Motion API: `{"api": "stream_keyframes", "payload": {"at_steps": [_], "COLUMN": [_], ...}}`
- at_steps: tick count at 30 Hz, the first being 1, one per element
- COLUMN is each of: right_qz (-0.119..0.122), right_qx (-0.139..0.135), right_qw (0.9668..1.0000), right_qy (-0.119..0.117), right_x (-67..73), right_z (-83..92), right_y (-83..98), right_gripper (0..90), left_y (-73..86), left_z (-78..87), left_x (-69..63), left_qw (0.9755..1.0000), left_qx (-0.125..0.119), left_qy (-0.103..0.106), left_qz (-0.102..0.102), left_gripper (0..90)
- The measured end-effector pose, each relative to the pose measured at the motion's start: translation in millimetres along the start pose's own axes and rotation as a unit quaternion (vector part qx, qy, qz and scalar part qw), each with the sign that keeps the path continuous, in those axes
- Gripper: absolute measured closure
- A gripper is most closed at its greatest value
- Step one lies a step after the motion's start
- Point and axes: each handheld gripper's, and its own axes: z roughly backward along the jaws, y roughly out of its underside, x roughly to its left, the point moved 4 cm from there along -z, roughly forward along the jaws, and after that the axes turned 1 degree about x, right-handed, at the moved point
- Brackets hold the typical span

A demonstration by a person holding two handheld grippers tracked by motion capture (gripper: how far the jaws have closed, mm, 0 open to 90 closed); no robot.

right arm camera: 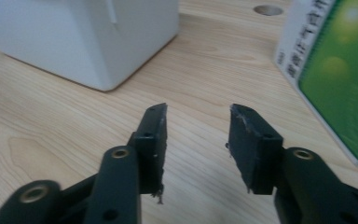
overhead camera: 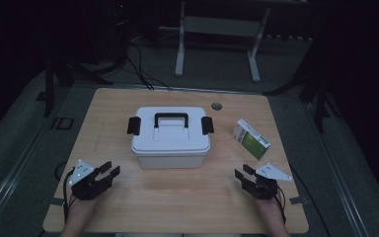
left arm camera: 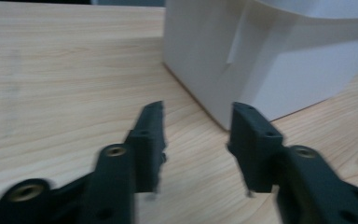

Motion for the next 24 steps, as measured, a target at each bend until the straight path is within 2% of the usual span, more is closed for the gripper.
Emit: {"api": "stream_keyframes", "payload": {"at_steps": [6, 9, 11, 14, 16, 18, 20, 24], "right_qz": [0.021, 0.035, 0.038, 0.039, 0.037, 0.031, 0.031, 0.034], "right_qx": [0.005, 0.005, 0.007, 0.008, 0.009, 0.006, 0.009, 0.005], "right_qw": [0.9998, 0.9993, 0.9992, 0.9991, 0.9991, 0.9991, 0.9990, 0.9988], "right_qy": [-0.007, -0.007, -0.009, -0.015, -0.018, -0.028, -0.029, -0.036], "right_x": [7.3, 10.7, 12.3, 15.6, 18.3, 20.2, 21.7, 26.8], "right_z": [-17.8, -25.5, -31.1, -39.7, -45.8, -52.7, -59.9, -70.2], "right_y": [-10.5, -16.7, -20.8, -27.5, -31.6, -35.0, -37.8, -46.8], "right_gripper": [79.9, 86.0, 89.7, 89.9, 89.9, 90.0, 90.0, 89.9], "left_y": [-13.6, -22.0, -26.5, -31.0, -32.9, -34.4, -36.1, -40.0], "left_z": [-18.9, -29.1, -35.7, -44.6, -51.7, -57.6, -63.0, -73.4], "left_x": [-1.2, -2.4, -2.2, -0.8, 1.2, 3.2, 4.9, 9.3], "left_qw": [0.9999, 0.9998, 0.9997, 0.9997, 0.9995, 0.9995, 0.9995, 0.9997], "left_qx": [0.012, 0.016, 0.020, 0.022, 0.026, 0.027, 0.027, 0.024], "left_qy": [0.008, 0.010, 0.002, 0.001, -0.002, 0.000, -0.003, -0.005], "left_qz": [-0.006, -0.011, -0.012, -0.012, -0.019, -0.013, -0.016, -0.005], "left_gripper": [72.3, 73.7, 74.1, 80.9, 85.7, 88.9, 89.1, 89.6]}}
